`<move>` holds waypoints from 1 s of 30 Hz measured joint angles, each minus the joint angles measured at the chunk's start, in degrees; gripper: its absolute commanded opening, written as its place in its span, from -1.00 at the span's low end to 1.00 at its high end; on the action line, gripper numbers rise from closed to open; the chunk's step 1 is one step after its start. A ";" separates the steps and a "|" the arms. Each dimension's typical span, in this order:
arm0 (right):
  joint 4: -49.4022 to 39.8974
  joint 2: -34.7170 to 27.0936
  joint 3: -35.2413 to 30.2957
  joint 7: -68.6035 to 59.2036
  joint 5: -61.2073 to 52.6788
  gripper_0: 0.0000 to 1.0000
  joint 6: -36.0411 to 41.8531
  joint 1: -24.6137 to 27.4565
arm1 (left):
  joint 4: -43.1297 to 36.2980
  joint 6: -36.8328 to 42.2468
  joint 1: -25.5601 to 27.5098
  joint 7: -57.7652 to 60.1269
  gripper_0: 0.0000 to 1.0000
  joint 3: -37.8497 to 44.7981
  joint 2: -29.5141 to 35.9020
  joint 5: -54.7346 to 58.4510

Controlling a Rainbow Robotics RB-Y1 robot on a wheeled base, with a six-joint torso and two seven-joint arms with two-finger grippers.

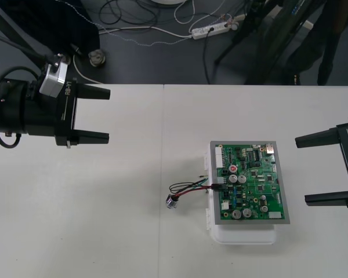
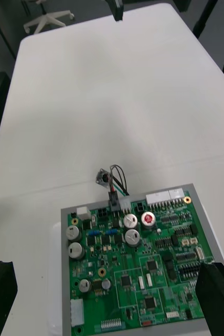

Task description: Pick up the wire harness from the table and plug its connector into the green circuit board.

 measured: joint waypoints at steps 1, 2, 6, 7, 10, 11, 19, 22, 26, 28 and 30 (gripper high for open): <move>-0.08 0.33 -0.02 0.00 -0.49 1.00 0.02 0.00 | 0.00 -1.03 0.00 0.03 1.00 1.00 -0.71 -0.87; -0.17 0.77 -0.02 0.00 -0.90 1.00 0.08 0.00 | 0.01 -1.96 0.00 0.03 1.00 1.94 -1.40 -1.64; -1.38 3.90 -0.02 0.00 -1.87 1.00 0.26 0.00 | 0.01 -6.01 0.02 0.05 1.00 5.41 -3.87 -3.46; -1.84 4.94 -0.02 0.00 -1.91 1.00 0.26 0.00 | 0.01 -6.87 0.02 0.07 1.00 5.98 -4.27 -3.55; -2.85 7.95 -0.02 0.00 -1.92 1.00 0.28 0.00 | 0.02 -8.87 0.02 0.11 1.00 6.97 -4.83 -3.55; -3.08 8.77 -0.02 0.00 -1.92 1.00 0.28 0.00 | 0.02 -9.41 0.02 0.11 1.00 7.16 -4.85 -3.55; -3.64 11.40 -0.02 0.00 -2.12 1.00 0.28 0.00 | 0.03 -14.60 0.09 0.13 1.00 8.62 -4.85 -3.39; -3.82 11.58 -0.02 0.00 -2.16 1.00 0.29 0.00 | 0.03 -16.07 0.46 0.14 1.00 9.01 -4.85 -2.70; -4.07 11.58 -0.02 0.00 -2.16 1.00 0.29 0.00 | 0.03 -16.93 1.27 0.15 1.00 9.40 -4.85 -1.49; -4.08 11.58 -0.02 0.00 -2.17 1.00 0.29 0.00 | 0.03 -17.17 1.67 0.15 1.00 9.51 -4.85 -1.24; -4.09 11.58 -0.02 0.00 -2.17 1.00 0.29 0.00 | 0.00 -17.36 2.08 0.15 1.00 9.54 -4.85 -1.04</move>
